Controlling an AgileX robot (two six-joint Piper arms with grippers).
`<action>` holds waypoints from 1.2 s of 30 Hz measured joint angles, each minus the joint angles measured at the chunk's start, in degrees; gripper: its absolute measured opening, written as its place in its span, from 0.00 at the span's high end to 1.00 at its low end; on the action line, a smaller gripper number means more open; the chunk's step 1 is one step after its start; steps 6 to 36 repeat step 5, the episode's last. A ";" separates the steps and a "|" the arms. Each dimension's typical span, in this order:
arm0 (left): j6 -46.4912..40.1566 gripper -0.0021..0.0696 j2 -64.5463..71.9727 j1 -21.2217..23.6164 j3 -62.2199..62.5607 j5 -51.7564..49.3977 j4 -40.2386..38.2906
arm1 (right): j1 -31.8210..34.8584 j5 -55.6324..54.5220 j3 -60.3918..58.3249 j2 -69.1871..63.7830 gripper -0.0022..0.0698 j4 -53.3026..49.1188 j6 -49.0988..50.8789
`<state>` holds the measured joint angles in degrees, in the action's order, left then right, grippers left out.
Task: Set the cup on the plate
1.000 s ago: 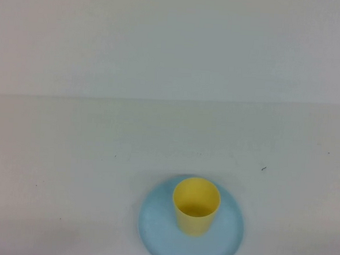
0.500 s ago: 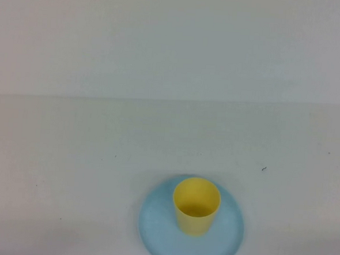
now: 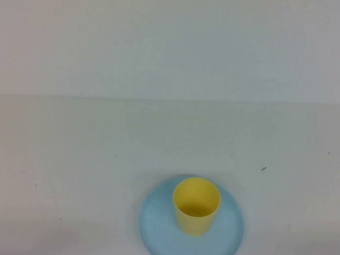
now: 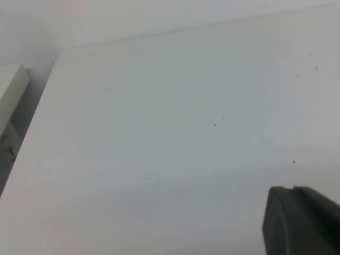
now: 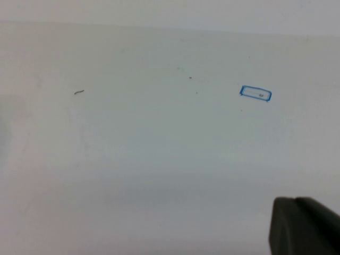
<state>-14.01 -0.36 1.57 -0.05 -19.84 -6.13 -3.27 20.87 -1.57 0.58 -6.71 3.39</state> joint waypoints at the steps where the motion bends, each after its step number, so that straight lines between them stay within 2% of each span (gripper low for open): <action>1: 0.00 0.97 0.00 0.00 0.00 0.00 0.00 | 0.00 0.00 0.00 0.00 0.97 0.00 0.00; 36: 0.00 0.97 0.00 0.00 0.00 0.00 0.00 | 0.00 0.00 0.00 0.00 0.97 0.00 0.00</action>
